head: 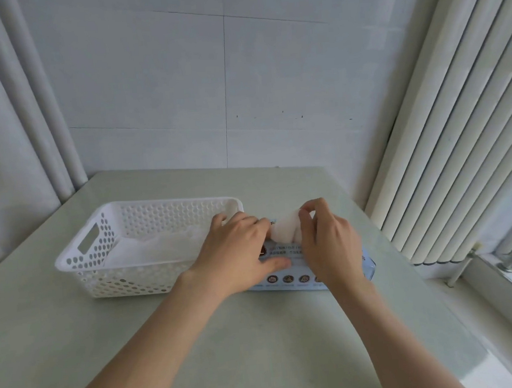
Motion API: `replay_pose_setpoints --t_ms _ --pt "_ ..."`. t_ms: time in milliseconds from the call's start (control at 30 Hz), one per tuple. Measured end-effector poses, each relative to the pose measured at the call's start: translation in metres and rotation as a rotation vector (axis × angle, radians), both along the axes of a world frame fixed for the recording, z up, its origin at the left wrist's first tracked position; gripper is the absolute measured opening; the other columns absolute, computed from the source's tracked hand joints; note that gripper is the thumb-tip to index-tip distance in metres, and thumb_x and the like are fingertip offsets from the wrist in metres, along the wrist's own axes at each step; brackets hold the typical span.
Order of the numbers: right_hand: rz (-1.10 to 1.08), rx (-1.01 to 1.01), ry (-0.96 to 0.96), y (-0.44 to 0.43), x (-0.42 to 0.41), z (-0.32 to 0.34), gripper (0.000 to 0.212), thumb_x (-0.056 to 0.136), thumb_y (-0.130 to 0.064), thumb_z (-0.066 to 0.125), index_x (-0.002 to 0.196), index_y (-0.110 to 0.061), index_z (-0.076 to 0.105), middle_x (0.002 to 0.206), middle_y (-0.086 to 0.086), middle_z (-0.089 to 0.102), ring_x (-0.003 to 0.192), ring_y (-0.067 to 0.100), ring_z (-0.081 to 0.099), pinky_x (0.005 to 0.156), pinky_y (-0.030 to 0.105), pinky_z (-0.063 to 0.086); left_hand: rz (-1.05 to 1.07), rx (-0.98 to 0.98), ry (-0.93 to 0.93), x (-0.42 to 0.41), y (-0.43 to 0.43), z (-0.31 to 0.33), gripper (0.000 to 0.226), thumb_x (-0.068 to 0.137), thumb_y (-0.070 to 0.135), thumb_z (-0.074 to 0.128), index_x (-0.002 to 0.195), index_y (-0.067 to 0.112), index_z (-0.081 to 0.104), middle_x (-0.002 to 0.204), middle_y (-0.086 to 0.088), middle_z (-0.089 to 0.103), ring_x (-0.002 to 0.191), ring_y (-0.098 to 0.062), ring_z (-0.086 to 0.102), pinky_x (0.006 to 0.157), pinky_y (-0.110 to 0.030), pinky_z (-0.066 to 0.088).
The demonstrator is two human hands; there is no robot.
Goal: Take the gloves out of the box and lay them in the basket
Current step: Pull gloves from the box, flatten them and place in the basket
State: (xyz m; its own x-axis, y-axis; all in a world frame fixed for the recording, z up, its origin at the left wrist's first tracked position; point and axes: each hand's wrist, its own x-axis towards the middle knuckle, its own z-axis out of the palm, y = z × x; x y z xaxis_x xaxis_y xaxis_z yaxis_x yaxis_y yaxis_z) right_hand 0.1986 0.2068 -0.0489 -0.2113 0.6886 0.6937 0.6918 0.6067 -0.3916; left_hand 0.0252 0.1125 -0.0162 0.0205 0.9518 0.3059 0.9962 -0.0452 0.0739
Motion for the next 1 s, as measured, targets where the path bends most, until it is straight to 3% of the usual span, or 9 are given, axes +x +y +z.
replay_pose_setpoints --t_ms 100,200,267,333,467,667,833,933,1000 --pt "-0.079 0.089 -0.002 -0.006 -0.003 0.003 0.021 0.11 -0.034 0.04 0.108 -0.017 0.053 0.055 -0.005 0.05 0.045 0.024 0.046 0.045 0.029 0.024 -0.002 0.01 -0.018 0.0 0.0 -0.002 0.06 0.083 0.087 0.044 0.106 0.033 0.058 0.104 0.017 0.062 0.117 -0.011 0.051 0.107 -0.045 0.034" --pt "-0.112 0.241 0.012 -0.009 -0.007 0.005 0.015 0.108 -0.022 0.045 0.105 -0.015 0.058 0.082 -0.002 0.063 0.068 0.027 0.055 0.047 0.033 0.037 0.014 0.041 -0.009 0.004 0.0 -0.004 0.057 0.085 0.086 0.042 0.099 0.033 0.055 0.097 0.017 0.062 0.114 -0.012 0.053 0.104 -0.045 0.034" --pt "-0.079 0.302 0.041 -0.009 -0.009 0.002 0.011 0.107 -0.017 0.05 0.103 -0.014 0.06 0.091 -0.002 0.063 0.079 0.026 0.053 0.062 0.039 0.043 0.026 0.049 -0.013 0.005 0.001 -0.004 0.057 0.084 0.086 0.043 0.102 0.033 0.053 0.098 0.017 0.061 0.114 -0.012 0.053 0.104 -0.044 0.033" --pt "-0.027 0.232 0.116 -0.01 -0.011 -0.001 0.01 0.108 -0.018 0.048 0.104 -0.017 0.057 0.092 -0.006 0.061 0.082 0.023 0.052 0.077 0.037 0.038 0.033 0.057 -0.027 0.006 0.001 -0.005 0.06 0.084 0.086 0.044 0.11 0.033 0.054 0.105 0.018 0.062 0.117 -0.011 0.052 0.106 -0.045 0.033" --pt "0.054 0.019 0.38 -0.013 -0.01 0.002 0.013 0.11 -0.015 0.045 0.104 -0.026 0.05 0.092 -0.019 0.055 0.089 0.018 0.055 0.086 0.038 0.042 0.031 0.075 -0.048 0.008 -0.001 -0.007 0.069 0.083 0.086 0.045 0.13 0.036 0.054 0.119 0.018 0.062 0.124 -0.011 0.051 0.109 -0.044 0.031" --pt "0.077 -0.187 0.688 -0.018 -0.004 0.017 0.017 0.112 -0.016 0.043 0.1 -0.024 0.052 0.087 -0.012 0.056 0.072 0.008 0.049 0.067 0.023 0.041 0.026 0.067 -0.049 0.009 -0.002 -0.006 0.066 0.087 0.083 0.046 0.134 0.038 0.055 0.126 0.018 0.06 0.127 -0.011 0.049 0.11 -0.043 0.031" --pt "0.003 -0.225 0.881 -0.015 -0.001 0.025 0.017 0.112 -0.017 0.038 0.102 -0.022 0.051 0.091 -0.007 0.055 0.079 0.004 0.051 0.073 0.019 0.043 0.031 0.047 -0.035 0.009 -0.002 -0.007 0.063 0.087 0.084 0.042 0.126 0.038 0.059 0.122 0.019 0.06 0.126 -0.009 0.047 0.109 -0.042 0.033" --pt "-0.018 -0.307 1.072 0.0 0.01 0.027 0.018 0.11 -0.031 0.034 0.102 -0.026 0.05 0.102 0.002 0.057 0.088 0.014 0.056 0.081 0.034 0.049 0.048 0.024 -0.002 0.01 -0.002 -0.008 0.059 0.089 0.083 0.037 0.117 0.037 0.06 0.117 0.019 0.061 0.125 -0.01 0.044 0.108 -0.044 0.033" --pt "0.015 -0.331 1.043 0.001 0.013 0.028 0.018 0.109 -0.036 0.034 0.104 -0.027 0.049 0.101 0.003 0.056 0.087 0.018 0.055 0.077 0.041 0.049 0.055 0.015 0.011 0.011 -0.002 -0.007 0.058 0.09 0.082 0.036 0.118 0.036 0.059 0.119 0.018 0.061 0.126 -0.011 0.044 0.108 -0.044 0.033"
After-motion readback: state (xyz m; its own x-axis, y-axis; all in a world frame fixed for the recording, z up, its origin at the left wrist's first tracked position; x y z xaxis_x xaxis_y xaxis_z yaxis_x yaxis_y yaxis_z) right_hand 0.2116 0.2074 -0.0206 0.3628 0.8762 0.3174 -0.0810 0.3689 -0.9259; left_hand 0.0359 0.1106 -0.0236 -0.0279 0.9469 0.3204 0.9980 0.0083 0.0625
